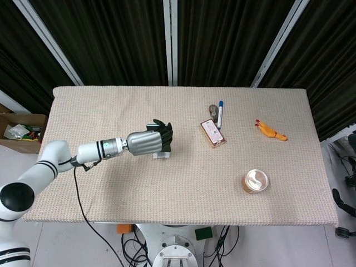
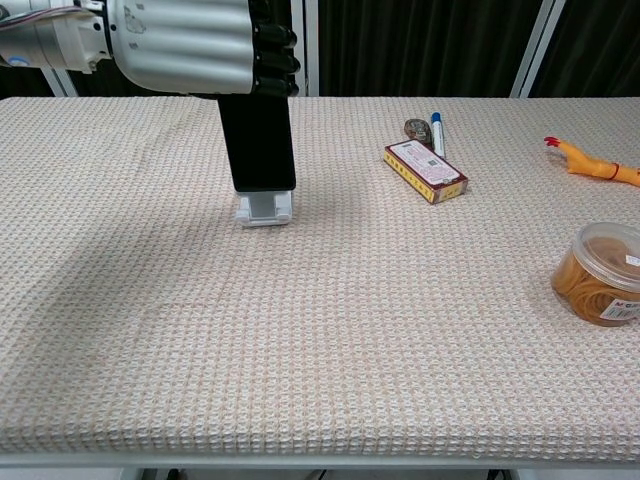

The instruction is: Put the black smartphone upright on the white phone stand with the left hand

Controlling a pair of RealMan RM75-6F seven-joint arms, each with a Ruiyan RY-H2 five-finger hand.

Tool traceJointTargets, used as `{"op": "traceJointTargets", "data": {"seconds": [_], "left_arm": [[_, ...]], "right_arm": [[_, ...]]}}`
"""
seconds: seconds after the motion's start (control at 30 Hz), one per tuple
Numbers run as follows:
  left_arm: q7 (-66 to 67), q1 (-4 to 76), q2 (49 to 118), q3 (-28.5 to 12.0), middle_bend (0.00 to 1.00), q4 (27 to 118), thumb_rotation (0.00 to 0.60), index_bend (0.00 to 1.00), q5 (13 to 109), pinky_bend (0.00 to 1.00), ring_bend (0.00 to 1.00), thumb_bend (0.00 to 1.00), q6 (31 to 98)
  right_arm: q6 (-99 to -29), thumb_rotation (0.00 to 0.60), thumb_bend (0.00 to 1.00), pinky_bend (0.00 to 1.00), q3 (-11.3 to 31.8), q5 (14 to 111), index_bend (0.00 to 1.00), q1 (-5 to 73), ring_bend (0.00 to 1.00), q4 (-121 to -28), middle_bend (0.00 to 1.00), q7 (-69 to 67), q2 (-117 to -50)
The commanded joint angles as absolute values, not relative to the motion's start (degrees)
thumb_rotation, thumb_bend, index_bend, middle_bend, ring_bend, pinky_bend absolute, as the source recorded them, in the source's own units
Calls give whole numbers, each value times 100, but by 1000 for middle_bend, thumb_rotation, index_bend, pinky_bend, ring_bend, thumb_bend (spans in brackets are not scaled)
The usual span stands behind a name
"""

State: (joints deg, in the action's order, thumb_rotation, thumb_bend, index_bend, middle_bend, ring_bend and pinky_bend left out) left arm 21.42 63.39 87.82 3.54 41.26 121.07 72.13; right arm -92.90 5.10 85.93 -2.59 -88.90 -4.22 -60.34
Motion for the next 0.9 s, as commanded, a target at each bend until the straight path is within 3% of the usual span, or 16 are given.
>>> {"op": "traceJointTargets", "data": {"seconds": [0.03,0.9], "left_arm": [[2067,6356,8860,445,809,3990,600,823,12085,535,572,311,7234],[1900,6443,9228,905,807,3564,600,821,11900,534,570,311,7338]], "right_arm": [[-9272,600,345,0,514,8574,0,-255,0,-8877,0,-423,-6042],[-9166,600,346,0,528,8416,0,-272,0,-8830,0,-380,-6058]]}}
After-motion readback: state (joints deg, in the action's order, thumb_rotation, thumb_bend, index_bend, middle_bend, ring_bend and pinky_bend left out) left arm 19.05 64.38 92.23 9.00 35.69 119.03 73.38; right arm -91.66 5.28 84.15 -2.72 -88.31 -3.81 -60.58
